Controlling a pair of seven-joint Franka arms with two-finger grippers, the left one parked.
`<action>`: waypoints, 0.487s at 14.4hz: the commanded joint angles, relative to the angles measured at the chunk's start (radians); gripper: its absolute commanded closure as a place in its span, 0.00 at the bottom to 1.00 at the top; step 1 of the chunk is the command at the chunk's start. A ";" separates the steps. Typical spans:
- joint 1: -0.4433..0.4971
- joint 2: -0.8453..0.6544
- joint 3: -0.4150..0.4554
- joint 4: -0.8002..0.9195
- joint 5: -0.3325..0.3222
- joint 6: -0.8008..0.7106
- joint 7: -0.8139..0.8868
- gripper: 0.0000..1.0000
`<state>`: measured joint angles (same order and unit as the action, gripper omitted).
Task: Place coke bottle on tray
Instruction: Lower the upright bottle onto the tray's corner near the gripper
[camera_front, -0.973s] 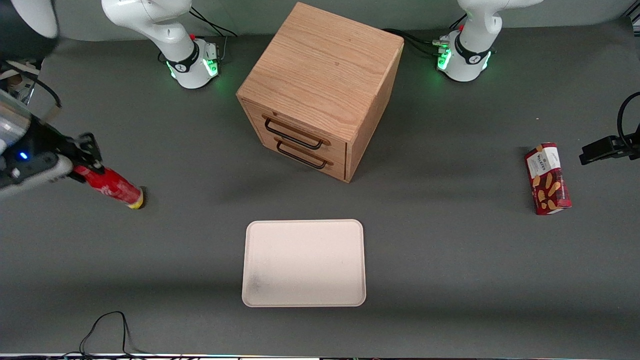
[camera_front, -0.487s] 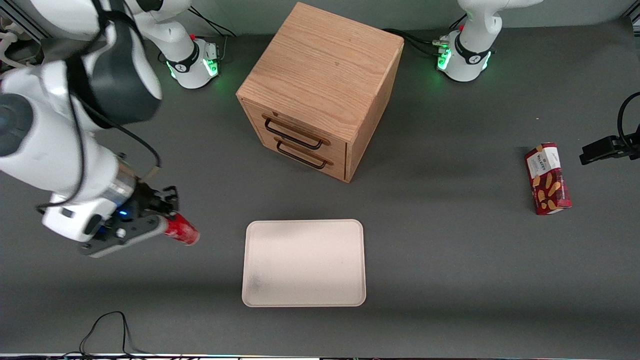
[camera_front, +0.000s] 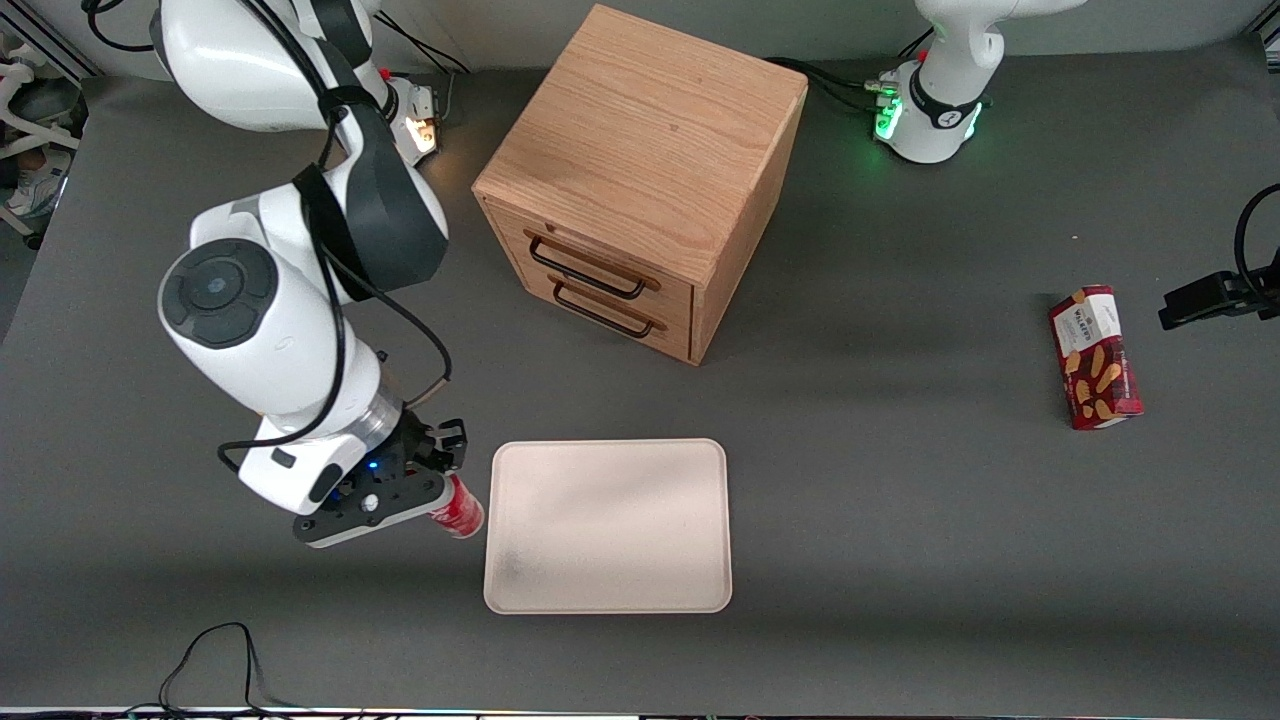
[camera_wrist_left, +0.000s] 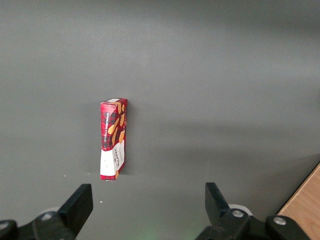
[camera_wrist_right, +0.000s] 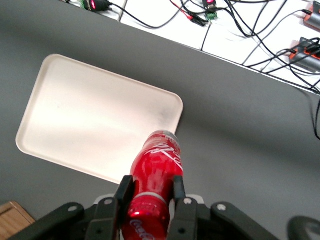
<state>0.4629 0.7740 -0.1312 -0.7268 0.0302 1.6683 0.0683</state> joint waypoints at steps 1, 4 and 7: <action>0.014 0.027 0.024 0.053 0.022 0.007 0.080 1.00; 0.014 0.025 0.067 0.043 0.022 0.014 0.110 1.00; 0.010 0.030 0.065 -0.003 0.022 0.033 0.099 1.00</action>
<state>0.4787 0.7946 -0.0617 -0.7229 0.0312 1.6800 0.1565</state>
